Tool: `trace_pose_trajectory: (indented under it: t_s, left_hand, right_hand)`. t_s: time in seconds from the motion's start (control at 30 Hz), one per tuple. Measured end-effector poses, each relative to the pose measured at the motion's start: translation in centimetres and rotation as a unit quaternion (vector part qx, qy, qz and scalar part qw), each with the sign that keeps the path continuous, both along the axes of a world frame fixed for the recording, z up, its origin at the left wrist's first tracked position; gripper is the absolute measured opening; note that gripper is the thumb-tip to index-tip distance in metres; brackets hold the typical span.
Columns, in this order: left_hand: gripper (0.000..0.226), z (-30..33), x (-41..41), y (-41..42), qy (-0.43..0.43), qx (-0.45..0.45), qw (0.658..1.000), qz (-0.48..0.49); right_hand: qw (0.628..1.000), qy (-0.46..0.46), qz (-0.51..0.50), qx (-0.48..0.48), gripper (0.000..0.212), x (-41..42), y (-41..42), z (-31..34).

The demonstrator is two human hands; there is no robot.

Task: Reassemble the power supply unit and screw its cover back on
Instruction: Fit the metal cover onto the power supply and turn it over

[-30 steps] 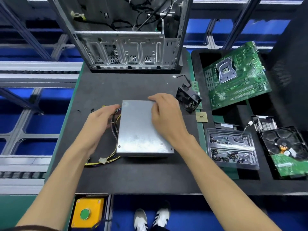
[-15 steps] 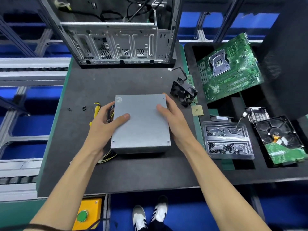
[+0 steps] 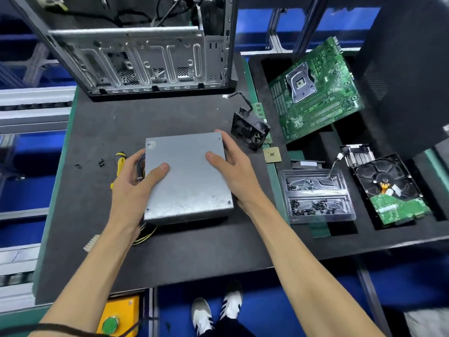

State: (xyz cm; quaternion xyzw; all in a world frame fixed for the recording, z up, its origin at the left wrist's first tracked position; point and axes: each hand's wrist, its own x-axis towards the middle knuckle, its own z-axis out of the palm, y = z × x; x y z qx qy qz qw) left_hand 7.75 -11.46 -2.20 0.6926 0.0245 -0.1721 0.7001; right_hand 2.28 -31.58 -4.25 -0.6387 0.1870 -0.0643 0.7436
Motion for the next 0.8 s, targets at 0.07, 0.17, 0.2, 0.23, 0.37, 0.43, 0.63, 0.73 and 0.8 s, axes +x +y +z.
trace_pose_trajectory:
  t_s: [0.07,0.17,0.2,0.23,0.37,0.43,0.63,0.73,0.8]
  left_hand:
    - [0.038,0.3,-0.1,-0.1,-0.017,0.019,1.0,-0.003]
    - [0.038,0.7,-0.1,0.1,-0.037,0.067,0.997,-0.026]
    - [0.04,0.9,0.0,0.2,-0.04,0.081,0.995,-0.038]
    - [0.041,1.1,0.1,0.4,-0.043,0.097,0.993,-0.051]
    - [0.042,1.6,0.0,0.4,-0.058,0.119,0.989,-0.073]
    - [0.045,1.5,-0.2,0.2,-0.054,0.107,0.99,-0.068]
    - [0.022,2.4,1.1,1.0,-0.048,0.163,0.982,-0.076]
    - [0.027,3.0,1.9,1.6,-0.066,0.235,0.964,-0.106]
    - [0.041,3.1,1.9,1.7,-0.083,0.268,0.952,-0.125]
  right_hand:
    - [1.0,0.012,0.005,-0.019,0.055,0.4,-0.4,0.3]
    - [0.997,0.04,0.022,-0.061,0.063,0.5,-0.7,1.2]
    - [0.996,0.048,0.022,-0.078,0.065,0.5,-0.7,1.5]
    - [0.993,0.053,0.017,-0.101,0.067,0.3,-0.5,1.9]
    - [0.983,0.06,-0.01,-0.174,0.064,-0.5,0.2,3.2]
    - [0.978,0.071,-0.002,-0.196,0.058,-1.4,0.6,3.6]
    - [0.986,0.068,0.003,-0.15,0.054,-3.4,2.5,3.9]
    - [0.988,0.064,-0.002,-0.143,0.057,-3.5,2.7,3.9]
    - [0.988,0.066,-0.005,-0.141,0.057,-3.7,2.8,3.9]
